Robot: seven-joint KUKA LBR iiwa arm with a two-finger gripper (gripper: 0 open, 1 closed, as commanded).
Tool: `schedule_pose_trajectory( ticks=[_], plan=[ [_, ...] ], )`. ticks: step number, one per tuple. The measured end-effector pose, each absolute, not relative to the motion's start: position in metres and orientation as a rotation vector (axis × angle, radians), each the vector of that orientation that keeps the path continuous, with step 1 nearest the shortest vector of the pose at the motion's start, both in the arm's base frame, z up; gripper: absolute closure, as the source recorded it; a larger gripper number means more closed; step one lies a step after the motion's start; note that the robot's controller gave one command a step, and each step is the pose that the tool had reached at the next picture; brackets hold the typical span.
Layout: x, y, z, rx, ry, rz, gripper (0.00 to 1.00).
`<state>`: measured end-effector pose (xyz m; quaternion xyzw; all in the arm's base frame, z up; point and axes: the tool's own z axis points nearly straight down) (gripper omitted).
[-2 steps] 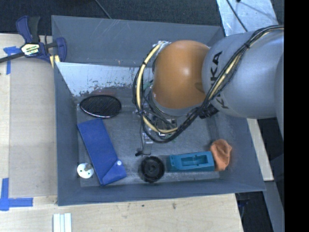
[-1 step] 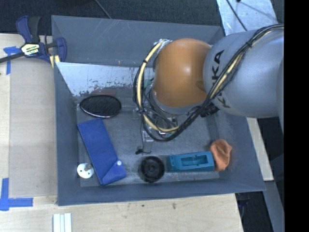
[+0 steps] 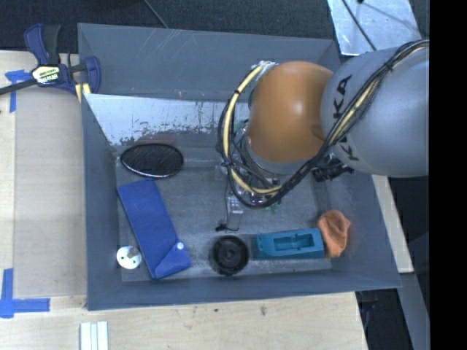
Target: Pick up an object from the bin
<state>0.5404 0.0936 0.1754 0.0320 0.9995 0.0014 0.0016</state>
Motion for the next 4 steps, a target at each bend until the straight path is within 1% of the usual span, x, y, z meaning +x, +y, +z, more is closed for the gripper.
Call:
schedule_pose_trajectory(
  ticks=[1, 2, 3, 4],
  plan=[
    [0.506, 0.032, 0.21, 0.177, 3.142, -0.001, 0.0],
    [0.509, 0.029, 0.177, 0.184, 3.124, 0.001, 0.0],
    [0.499, 0.052, 0.108, 0.224, 3.127, 0.002, 0.0],
    [0.492, 0.054, 0.073, 0.134, 3.137, 0.002, 1.0]
  ],
)
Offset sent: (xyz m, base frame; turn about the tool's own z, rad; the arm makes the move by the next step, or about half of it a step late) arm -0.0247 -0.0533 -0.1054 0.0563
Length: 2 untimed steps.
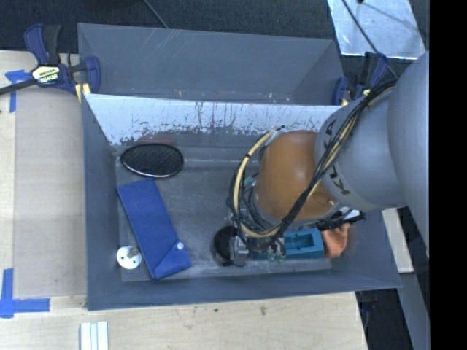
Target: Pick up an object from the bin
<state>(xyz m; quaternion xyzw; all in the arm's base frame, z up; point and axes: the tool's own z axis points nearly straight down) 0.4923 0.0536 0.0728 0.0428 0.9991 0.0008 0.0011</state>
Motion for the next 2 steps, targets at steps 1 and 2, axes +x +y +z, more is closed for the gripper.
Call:
schedule_pose_trajectory(
  ticks=[1, 2],
  plan=[
    [0.493, 0.054, 0.073, 0.135, 3.135, 0.003, 1.0],
    [0.502, 0.056, 0.126, 0.169, 3.136, 0.0, 1.0]
  ],
)
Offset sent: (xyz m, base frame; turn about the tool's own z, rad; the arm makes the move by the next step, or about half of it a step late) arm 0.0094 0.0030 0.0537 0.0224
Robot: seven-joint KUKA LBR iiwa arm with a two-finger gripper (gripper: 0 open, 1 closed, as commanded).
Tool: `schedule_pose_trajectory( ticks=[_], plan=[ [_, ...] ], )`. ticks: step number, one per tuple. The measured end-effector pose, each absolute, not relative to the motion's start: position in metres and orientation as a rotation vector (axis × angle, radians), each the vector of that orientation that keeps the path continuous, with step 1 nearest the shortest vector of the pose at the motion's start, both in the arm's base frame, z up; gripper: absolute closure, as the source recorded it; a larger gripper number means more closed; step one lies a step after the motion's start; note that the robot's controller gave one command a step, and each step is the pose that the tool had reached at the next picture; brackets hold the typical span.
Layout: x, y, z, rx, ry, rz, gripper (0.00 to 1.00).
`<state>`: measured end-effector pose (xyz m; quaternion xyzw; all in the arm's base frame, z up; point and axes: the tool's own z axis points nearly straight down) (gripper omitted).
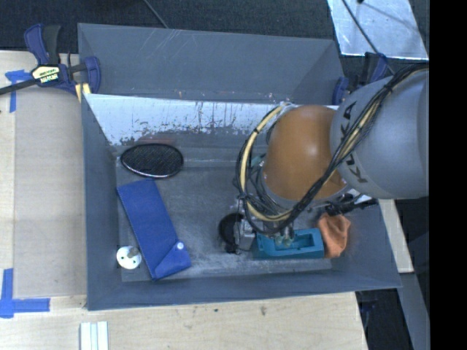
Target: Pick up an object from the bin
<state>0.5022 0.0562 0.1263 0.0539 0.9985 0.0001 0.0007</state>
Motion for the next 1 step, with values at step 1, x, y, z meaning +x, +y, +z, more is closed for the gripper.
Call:
schedule_pose_trajectory(
  ticks=[1],
  plan=[
    [0.5022, 0.0562, 0.1263, 0.17, 3.136, 0.001, 1.0]
  ],
)
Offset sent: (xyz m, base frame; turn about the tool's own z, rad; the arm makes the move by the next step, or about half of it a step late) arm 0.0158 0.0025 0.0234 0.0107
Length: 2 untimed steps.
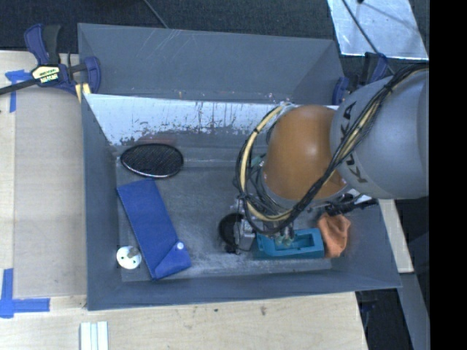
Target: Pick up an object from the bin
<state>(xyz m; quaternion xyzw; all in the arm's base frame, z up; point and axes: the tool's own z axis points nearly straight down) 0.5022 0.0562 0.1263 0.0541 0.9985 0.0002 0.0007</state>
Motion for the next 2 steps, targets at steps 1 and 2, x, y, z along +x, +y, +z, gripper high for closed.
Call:
schedule_pose_trajectory(
  ticks=[1, 2],
  plan=[
    [0.5186, 0.0582, 0.1496, 0.185, 3.134, 0.001, 1.0],
    [0.5186, 0.0582, 0.1495, 0.185, 3.134, 0.001, 1.0]
  ],
)
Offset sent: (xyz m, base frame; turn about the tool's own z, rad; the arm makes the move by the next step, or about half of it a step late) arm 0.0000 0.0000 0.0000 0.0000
